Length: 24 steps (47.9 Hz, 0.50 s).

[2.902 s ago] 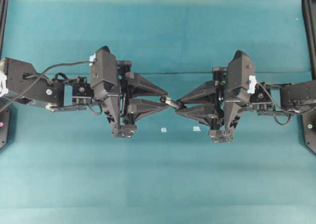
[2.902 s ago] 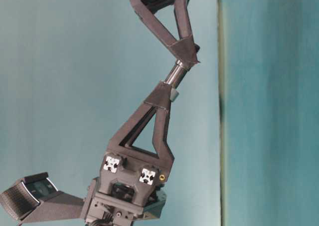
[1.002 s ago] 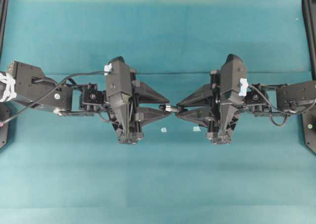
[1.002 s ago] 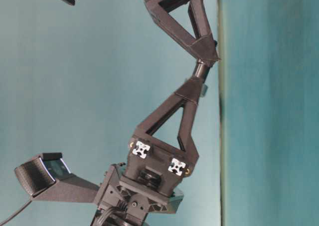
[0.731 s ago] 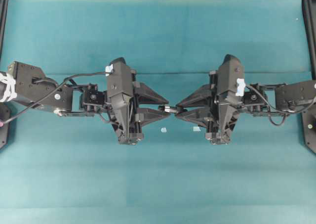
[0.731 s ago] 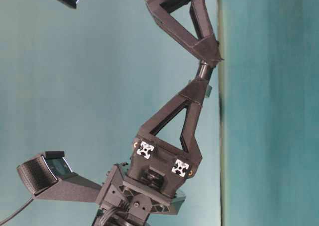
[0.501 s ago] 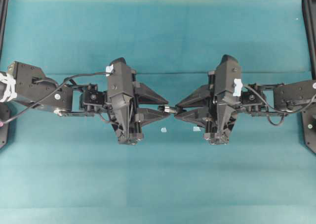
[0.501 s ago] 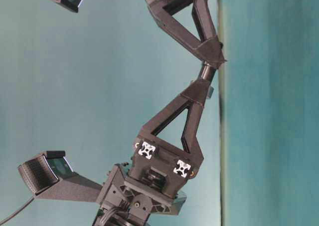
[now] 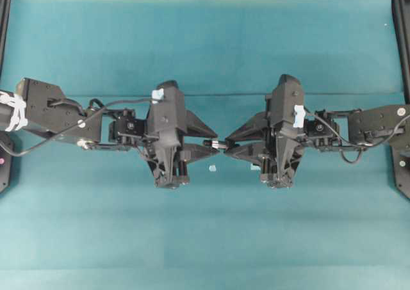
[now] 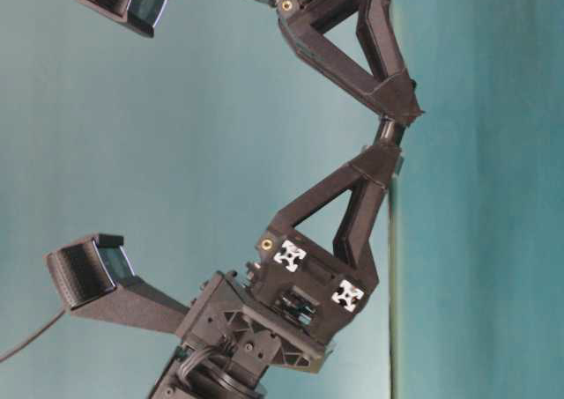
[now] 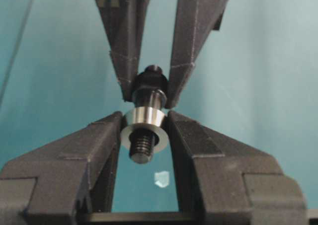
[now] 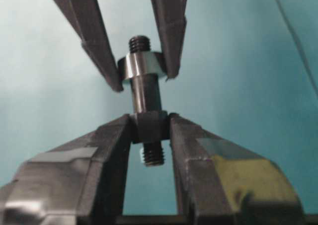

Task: Insert the washer onto the shaft with both hands.
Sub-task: 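Push the washer with the left gripper onto the shaft's threaded end, then open the left gripper and pull it back from the washer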

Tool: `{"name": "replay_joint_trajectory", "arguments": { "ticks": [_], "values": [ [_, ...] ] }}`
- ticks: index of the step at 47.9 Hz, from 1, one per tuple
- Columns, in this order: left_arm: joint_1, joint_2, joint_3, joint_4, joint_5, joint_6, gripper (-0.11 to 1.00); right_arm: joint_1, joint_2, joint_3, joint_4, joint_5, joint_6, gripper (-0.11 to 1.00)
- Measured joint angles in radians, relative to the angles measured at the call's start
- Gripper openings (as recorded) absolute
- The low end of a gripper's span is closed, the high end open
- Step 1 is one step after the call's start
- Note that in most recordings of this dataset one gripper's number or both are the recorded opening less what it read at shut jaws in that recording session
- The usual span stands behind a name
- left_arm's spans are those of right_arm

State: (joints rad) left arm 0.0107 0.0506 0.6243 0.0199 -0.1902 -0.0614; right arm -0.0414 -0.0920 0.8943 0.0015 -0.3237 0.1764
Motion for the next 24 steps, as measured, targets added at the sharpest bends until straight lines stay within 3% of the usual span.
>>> {"name": "replay_joint_trajectory", "arguments": {
  "ticks": [24],
  "values": [
    [0.0, 0.009, -0.02, 0.0, 0.005, 0.011, 0.35, 0.0, 0.0, -0.014, 0.002, 0.002, 0.0, 0.0]
  ]
}}
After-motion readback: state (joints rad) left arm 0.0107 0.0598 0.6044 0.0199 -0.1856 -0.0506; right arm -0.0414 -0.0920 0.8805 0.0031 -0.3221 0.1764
